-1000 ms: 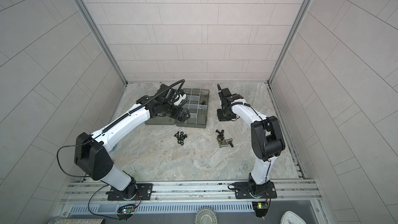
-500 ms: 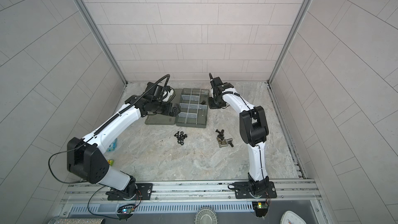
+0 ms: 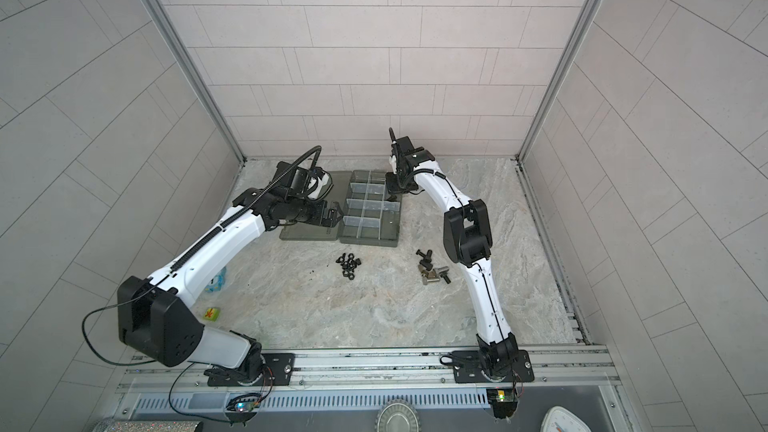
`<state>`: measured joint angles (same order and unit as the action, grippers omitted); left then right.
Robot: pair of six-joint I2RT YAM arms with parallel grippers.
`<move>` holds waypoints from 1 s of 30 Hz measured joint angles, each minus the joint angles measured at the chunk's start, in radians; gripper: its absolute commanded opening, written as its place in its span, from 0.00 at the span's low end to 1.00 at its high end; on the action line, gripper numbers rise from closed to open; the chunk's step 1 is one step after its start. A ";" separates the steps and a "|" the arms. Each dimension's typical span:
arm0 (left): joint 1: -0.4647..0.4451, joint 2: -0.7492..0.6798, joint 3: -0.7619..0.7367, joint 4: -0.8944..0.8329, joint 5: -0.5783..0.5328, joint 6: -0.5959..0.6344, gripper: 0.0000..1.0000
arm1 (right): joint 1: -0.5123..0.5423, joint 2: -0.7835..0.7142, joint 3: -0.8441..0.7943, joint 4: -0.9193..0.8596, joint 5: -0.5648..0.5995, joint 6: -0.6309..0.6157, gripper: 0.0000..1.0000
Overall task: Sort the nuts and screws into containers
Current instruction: 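Carry the black bolt over a box compartment and open the right gripper, then move the open right gripper back over the bolt pile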
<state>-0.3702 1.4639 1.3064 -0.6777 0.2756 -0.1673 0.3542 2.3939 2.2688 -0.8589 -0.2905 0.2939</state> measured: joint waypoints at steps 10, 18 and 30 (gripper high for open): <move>0.021 0.000 0.000 0.000 -0.011 0.001 1.00 | 0.005 0.053 0.056 -0.005 -0.014 -0.015 0.21; 0.037 0.018 0.002 -0.001 -0.009 0.000 1.00 | -0.005 0.050 0.056 -0.027 -0.001 -0.029 0.26; 0.031 0.055 0.002 0.010 0.081 -0.032 1.00 | -0.001 -0.524 -0.668 -0.079 0.108 -0.043 0.29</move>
<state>-0.3393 1.5188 1.3087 -0.6682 0.3569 -0.1997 0.3531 1.8698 1.6005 -0.9379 -0.1825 0.2504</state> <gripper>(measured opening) 0.994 0.289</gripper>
